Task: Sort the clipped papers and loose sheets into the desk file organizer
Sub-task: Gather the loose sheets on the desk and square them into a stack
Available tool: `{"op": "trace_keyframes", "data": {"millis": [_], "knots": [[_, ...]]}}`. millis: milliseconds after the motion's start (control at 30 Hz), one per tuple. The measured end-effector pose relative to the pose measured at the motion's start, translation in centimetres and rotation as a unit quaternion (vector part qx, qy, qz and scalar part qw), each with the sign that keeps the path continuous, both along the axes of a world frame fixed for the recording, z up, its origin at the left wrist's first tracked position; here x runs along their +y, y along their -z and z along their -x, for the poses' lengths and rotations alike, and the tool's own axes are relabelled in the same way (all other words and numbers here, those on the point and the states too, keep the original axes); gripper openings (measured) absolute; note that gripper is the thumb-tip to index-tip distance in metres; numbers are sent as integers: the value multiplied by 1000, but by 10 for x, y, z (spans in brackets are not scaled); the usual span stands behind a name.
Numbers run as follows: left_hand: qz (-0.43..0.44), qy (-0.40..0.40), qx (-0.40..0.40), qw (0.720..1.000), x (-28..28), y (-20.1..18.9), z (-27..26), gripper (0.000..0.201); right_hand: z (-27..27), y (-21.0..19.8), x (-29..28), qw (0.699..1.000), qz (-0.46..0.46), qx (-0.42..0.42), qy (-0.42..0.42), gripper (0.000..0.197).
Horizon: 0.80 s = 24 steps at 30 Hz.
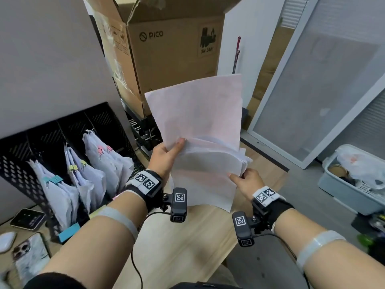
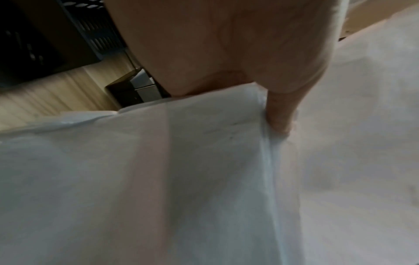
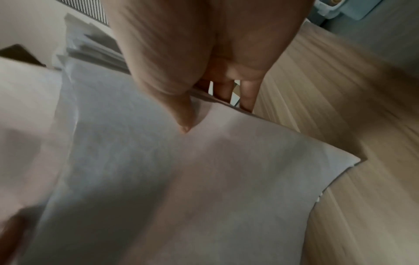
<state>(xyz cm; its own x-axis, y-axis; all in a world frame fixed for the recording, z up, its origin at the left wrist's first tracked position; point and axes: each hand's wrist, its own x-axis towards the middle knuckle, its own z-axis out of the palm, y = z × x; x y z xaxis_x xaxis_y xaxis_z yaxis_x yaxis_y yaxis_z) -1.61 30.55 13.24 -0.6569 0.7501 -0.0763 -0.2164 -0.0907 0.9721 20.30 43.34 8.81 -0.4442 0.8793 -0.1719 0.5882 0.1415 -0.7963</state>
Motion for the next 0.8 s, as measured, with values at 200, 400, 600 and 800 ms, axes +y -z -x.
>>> {"op": "trace_keyframes", "data": {"millis": [200,400,600,800], "knots": [[-37,-95,50,994,-1,-44,29,20,0,-4,18,997,-20,-73,-1,27],[-24,-182,82,980,-24,-61,77,29,-14,-28,42,994,-45,-58,85,28],[1,-138,117,984,-23,-56,62,29,-12,-75,54,994,-66,9,84,19],[79,-50,136,986,-2,-28,25,25,4,-79,46,991,-9,125,50,37]]}}
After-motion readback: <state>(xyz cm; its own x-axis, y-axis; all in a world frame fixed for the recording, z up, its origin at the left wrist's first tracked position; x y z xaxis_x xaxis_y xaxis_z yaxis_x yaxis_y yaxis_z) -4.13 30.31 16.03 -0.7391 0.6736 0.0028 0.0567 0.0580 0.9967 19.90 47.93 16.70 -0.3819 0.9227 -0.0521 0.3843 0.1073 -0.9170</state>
